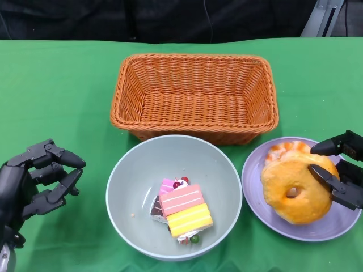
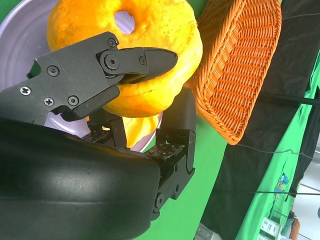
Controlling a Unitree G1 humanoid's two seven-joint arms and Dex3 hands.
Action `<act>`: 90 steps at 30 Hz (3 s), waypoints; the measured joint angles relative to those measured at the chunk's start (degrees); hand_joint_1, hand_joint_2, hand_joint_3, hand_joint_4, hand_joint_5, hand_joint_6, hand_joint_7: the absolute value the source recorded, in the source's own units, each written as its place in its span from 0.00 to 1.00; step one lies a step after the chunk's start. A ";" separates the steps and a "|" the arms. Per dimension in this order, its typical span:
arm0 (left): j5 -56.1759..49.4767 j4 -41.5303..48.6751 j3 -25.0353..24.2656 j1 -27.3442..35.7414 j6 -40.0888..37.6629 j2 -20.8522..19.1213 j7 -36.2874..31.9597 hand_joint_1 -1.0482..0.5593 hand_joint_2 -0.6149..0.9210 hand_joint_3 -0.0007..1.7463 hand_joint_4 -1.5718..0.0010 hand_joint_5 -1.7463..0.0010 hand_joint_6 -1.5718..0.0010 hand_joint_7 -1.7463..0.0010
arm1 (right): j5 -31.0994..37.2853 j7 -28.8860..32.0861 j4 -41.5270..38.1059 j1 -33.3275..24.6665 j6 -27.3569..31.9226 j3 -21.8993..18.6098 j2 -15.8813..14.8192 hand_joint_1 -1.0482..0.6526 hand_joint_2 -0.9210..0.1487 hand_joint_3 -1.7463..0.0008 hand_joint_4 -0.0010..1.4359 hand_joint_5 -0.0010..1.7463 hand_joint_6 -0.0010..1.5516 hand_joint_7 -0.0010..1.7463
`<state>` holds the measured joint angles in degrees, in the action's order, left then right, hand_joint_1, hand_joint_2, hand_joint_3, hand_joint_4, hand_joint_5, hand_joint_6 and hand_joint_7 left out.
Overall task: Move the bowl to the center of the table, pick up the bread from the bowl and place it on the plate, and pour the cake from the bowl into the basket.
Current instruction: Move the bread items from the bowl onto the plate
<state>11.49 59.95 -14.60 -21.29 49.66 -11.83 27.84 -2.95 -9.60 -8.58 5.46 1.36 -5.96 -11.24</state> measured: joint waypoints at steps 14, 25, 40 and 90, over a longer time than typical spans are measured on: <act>0.14 -0.03 0.05 0.00 -0.01 0.02 0.02 0.49 0.93 0.31 0.49 0.11 0.45 0.34 | 2.35 1.40 -2.49 0.11 -1.05 0.37 0.00 0.53 0.00 0.80 0.38 0.76 0.43 0.46; -0.06 -0.02 0.11 0.00 0.00 0.02 0.01 0.49 0.94 0.30 0.50 0.09 0.46 0.33 | 2.49 1.76 -1.89 0.03 -0.31 0.53 0.03 0.50 0.00 0.83 0.34 0.72 0.43 0.32; -0.08 -0.08 0.15 0.01 0.05 0.03 -0.09 0.49 0.94 0.30 0.50 0.09 0.46 0.33 | 4.78 4.50 -8.93 2.21 -0.43 1.83 0.41 0.50 0.00 0.84 0.38 0.68 0.49 0.23; -0.03 0.02 0.13 0.00 0.04 0.04 0.00 0.49 0.95 0.29 0.50 0.09 0.47 0.32 | 4.30 1.96 -12.73 2.98 -10.35 2.07 -1.80 0.41 0.00 0.89 0.44 0.21 0.40 0.03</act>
<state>11.46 59.97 -14.47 -21.29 49.70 -11.79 27.84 1.35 -7.63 -21.31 8.44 -9.00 -3.89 -13.04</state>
